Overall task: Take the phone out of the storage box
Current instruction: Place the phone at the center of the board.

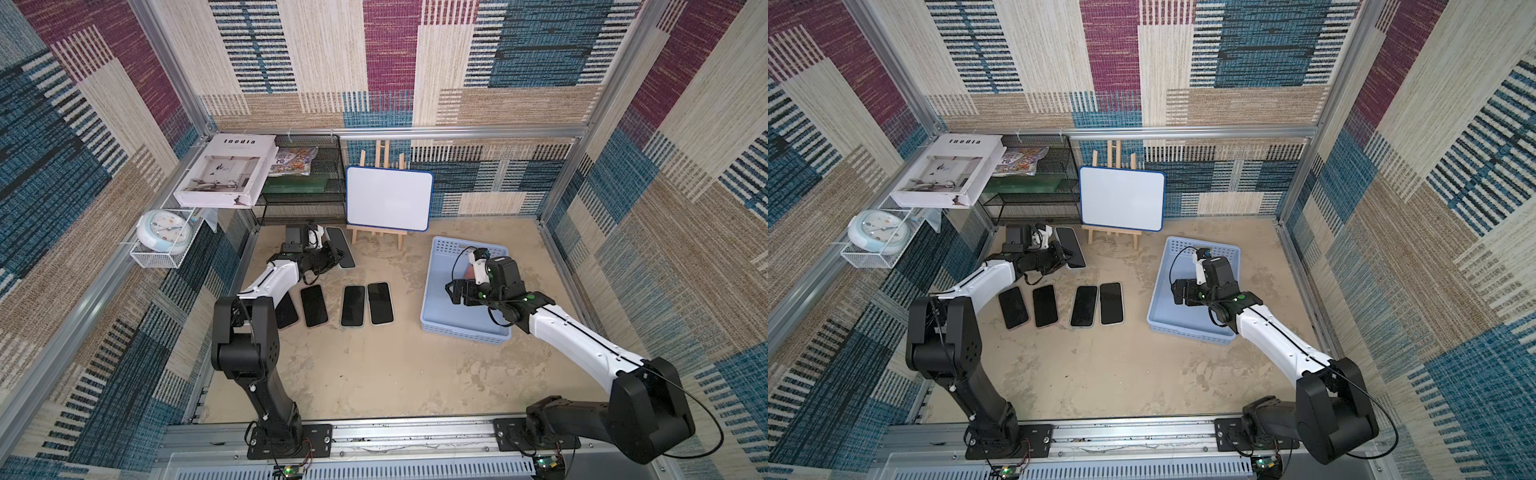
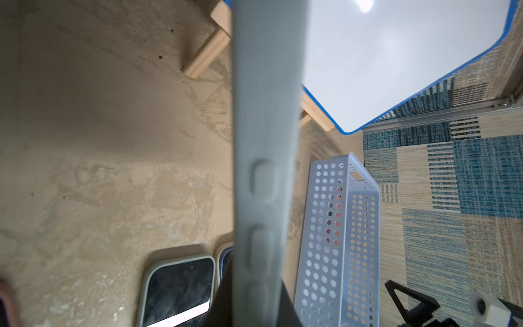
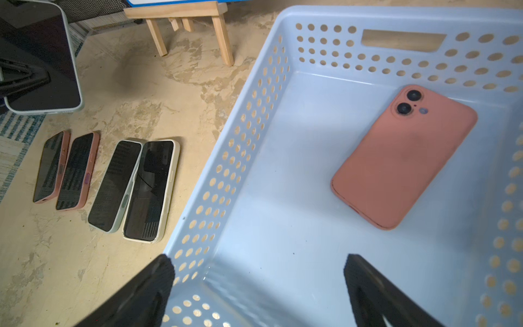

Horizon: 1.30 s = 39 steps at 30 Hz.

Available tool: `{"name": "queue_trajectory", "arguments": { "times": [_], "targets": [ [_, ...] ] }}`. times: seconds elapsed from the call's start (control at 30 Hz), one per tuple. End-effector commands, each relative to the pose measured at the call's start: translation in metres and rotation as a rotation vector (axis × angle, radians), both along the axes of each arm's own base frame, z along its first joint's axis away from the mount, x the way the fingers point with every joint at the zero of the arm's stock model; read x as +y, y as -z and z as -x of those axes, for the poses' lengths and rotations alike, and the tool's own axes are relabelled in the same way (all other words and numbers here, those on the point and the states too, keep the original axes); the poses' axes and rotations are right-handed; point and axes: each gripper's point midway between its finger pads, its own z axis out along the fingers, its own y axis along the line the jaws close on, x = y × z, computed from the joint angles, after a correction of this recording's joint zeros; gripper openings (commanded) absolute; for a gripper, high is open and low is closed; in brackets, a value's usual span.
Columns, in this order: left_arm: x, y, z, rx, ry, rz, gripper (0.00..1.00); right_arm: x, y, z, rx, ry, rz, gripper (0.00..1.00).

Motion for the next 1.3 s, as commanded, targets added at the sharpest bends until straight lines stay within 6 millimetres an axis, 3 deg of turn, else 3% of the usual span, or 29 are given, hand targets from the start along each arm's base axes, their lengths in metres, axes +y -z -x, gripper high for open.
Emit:
{"name": "queue_trajectory", "arguments": {
  "times": [0.0, 0.27, 0.6, 0.97, 1.03, 1.27],
  "targets": [
    [0.009, 0.022, 0.001, 0.092, 0.061, -0.016, 0.0, -0.003, -0.007, -0.002, -0.033, -0.014, -0.017, 0.99],
    [0.052, 0.07, -0.018, 0.226, 0.001, -0.08, 0.0, -0.012, -0.013, 0.0, -0.05, -0.003, -0.049, 0.99],
    [0.054, 0.091, -0.033, 0.27, 0.032, -0.066, 0.03, -0.014, -0.006, -0.002, -0.028, -0.002, -0.054, 0.99],
    [0.073, 0.107, -0.026, 0.34, -0.014, -0.175, 0.56, -0.017, -0.005, -0.004, -0.026, 0.007, -0.053, 0.99],
    [0.076, 0.111, -0.022, 0.356, -0.019, -0.192, 0.61, -0.017, -0.006, -0.003, -0.028, 0.006, -0.055, 1.0],
    [0.092, 0.109, -0.012, 0.384, -0.068, -0.281, 0.62, -0.02, -0.005, -0.004, -0.03, 0.015, -0.047, 0.99]
  ]
}}
